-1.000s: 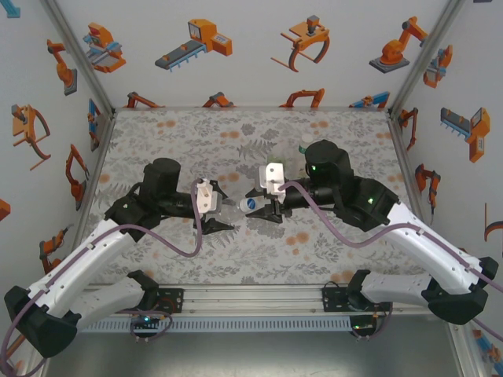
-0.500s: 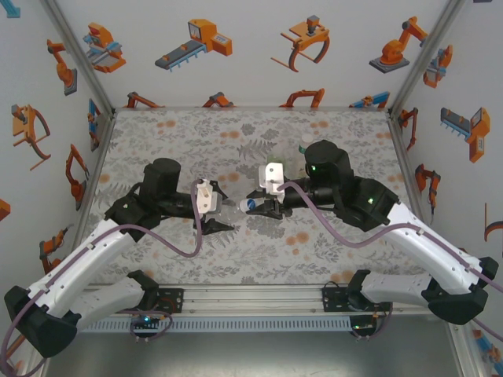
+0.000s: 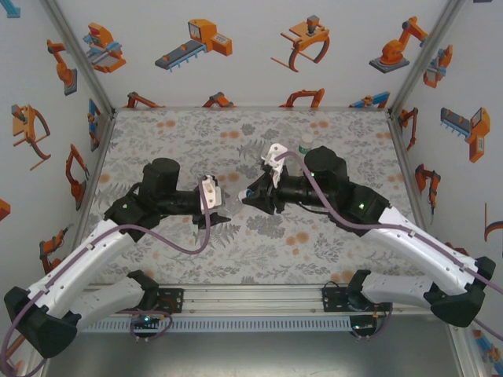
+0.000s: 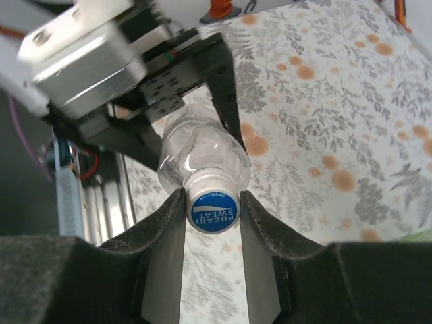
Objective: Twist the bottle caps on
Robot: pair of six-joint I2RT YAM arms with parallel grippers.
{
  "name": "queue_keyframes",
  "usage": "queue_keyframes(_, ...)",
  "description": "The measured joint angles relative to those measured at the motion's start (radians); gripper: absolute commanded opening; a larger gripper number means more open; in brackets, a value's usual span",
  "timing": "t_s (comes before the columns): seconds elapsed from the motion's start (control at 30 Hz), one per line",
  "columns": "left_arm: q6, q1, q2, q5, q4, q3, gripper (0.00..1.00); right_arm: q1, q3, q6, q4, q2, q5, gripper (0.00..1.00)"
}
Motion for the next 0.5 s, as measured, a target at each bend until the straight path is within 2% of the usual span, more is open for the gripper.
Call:
queue_keyframes(0.2,-0.020,0.000,-0.010,-0.051,0.023,-0.004,0.00,0.006,-0.029,0.365,0.075,-0.002,0.149,0.00)
queue_keyframes(0.5,-0.029,0.000,-0.010,-0.084,0.040,-0.006,0.00,0.015,-0.030,0.869,0.045,0.003,0.349,0.00)
